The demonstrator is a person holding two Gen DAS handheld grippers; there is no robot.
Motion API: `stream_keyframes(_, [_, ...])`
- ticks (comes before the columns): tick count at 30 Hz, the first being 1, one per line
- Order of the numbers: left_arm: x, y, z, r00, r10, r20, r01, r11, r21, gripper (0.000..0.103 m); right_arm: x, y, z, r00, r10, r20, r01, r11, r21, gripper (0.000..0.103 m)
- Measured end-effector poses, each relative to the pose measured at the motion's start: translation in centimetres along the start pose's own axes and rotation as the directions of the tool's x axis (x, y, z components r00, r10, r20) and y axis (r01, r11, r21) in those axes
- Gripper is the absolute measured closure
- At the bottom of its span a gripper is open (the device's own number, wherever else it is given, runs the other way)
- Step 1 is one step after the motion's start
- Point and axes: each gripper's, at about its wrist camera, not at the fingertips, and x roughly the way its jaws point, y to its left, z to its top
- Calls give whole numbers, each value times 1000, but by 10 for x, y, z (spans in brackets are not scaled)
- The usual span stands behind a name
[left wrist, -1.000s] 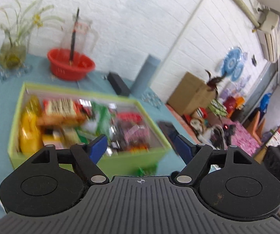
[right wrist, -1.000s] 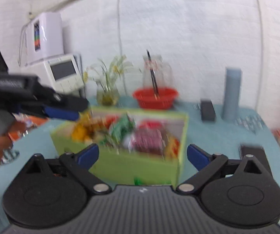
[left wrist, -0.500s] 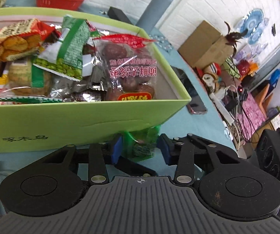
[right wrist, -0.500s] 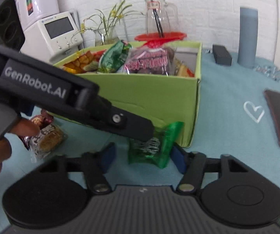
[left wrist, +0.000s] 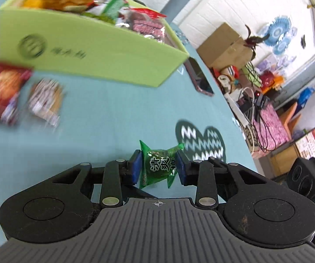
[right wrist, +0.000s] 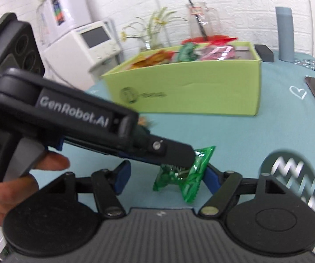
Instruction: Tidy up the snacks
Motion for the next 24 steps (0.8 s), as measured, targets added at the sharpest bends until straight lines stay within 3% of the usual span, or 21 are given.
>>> stream_keyframes(3, [-20,2,-22,1000,-7,23,7,1000,-28,90,-13,22,-17,1000,9,15,-9,1000,-13,17])
stream_keyframes(6, [-36,4,-29,996,49,72,-48,999,-22,68,-19,29,-27,998,-66,24,67,997,-28,16])
stream_keyframes(8, [-51,6,-34,991,63,119,-62,998,-13,61,-28,29,-32,994,-105,44,105,994,-13,13])
stream_keyframes(11, [-61,8,-36,989,46,142,-45,999,-13,58,-39,29,-38,991,-109,72,107,994,22,12])
stream_keyframes(16, [-48,7,-36,993,49,106,-49,999,0,58,-35,36,-37,991,-108,73,108,994,7,10])
stream_keyframes(21, [-37,10,-33,994,56,97,-55,998,-13,59,-28,43,-21,979,-170,109,177,982,-63,17])
stream_keyframes(24, [-42,22,-27,992,57,115,-50,997,-58,59,-24,55,-18,984,-123,126,142,978,-152,14])
